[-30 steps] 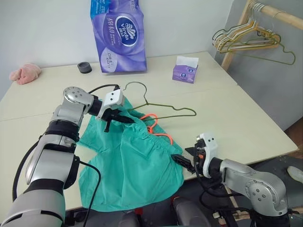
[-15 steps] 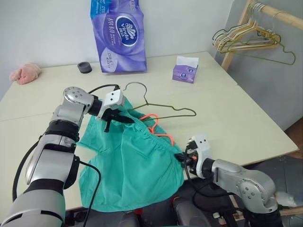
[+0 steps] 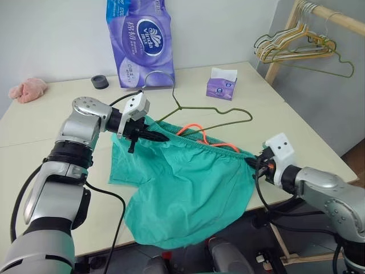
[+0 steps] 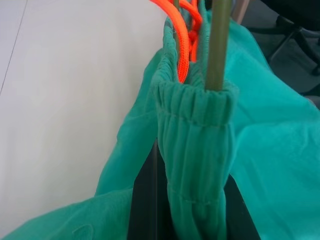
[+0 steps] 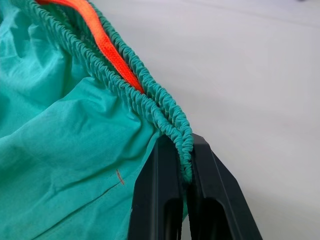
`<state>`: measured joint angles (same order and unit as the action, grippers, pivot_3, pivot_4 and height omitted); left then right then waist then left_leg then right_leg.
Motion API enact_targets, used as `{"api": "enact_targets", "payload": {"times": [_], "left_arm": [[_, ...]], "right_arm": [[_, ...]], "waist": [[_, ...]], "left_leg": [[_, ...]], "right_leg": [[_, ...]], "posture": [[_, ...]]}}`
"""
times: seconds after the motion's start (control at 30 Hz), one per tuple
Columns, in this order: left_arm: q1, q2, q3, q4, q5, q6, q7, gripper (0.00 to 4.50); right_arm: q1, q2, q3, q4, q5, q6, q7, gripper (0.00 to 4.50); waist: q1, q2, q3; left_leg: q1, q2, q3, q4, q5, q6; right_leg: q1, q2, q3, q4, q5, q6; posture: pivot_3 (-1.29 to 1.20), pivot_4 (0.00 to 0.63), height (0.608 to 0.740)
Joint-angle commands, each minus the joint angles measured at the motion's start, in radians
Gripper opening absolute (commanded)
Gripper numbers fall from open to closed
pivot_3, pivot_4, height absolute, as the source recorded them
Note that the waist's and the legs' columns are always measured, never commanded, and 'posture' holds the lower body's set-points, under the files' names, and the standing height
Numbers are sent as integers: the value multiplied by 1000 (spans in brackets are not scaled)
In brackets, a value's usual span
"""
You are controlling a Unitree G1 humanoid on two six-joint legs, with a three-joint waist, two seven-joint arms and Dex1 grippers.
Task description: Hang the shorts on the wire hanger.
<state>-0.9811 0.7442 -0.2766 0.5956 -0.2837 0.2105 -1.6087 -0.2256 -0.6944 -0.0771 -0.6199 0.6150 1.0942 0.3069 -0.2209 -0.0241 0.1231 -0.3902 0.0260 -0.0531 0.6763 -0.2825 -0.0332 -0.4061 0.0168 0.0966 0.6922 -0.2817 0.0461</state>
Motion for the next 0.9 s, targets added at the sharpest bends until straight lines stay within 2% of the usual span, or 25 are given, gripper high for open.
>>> {"api": "enact_targets", "payload": {"times": [0.03, 0.13, 0.27, 0.47, 0.6, 0.9], "left_arm": [[19, 65, -3, -48, -39, 16, -6, 0], [43, 89, -34, -72, -16, -39, -6, 0], [53, 90, -44, -46, 29, -112, -6, 0], [63, 97, -55, -37, 50, -165, -6, 0], [51, 75, -41, 37, 120, -251, 11, 0], [24, 27, -15, 116, 149, -306, 59, 0]], "right_arm": [[-11, -85, -69, 47, -44, -11, 36, 12], [-28, -174, -99, 80, -40, -30, 107, 12], [-64, -233, -114, 98, -18, -29, 169, 12], [-92, -235, -106, 79, 12, -6, 187, 12], [-89, -253, -98, 41, 37, 10, 218, 12], [-84, -273, -104, -27, 97, 41, 257, 12]], "waist": [[1, 0, 0], [3, 1, 1], [5, 1, 1], [5, 1, 1], [5, 1, 1], [6, 1, 1]], "left_leg": [[0, 0, 0, 0, 0, 0], [0, -1, 1, 0, 0, 0], [0, 0, 1, 1, 0, 0], [0, 0, 1, 0, 0, 0], [0, 0, 1, 0, 0, 0], [0, 0, 1, 1, 0, 0]], "right_leg": [[0, 0, 0, 0, 0, 0], [0, 0, 0, 0, 0, 0], [0, 0, 0, 0, 0, 0], [0, 0, 0, -1, 0, 0], [0, 0, 0, -1, 0, 0], [0, 0, 0, -1, 0, 0]], "posture": [[-217, 89, 740], [-217, 95, 740], [-217, 97, 740], [-216, 99, 740], [-217, 99, 740], [-225, 102, 740]]}}
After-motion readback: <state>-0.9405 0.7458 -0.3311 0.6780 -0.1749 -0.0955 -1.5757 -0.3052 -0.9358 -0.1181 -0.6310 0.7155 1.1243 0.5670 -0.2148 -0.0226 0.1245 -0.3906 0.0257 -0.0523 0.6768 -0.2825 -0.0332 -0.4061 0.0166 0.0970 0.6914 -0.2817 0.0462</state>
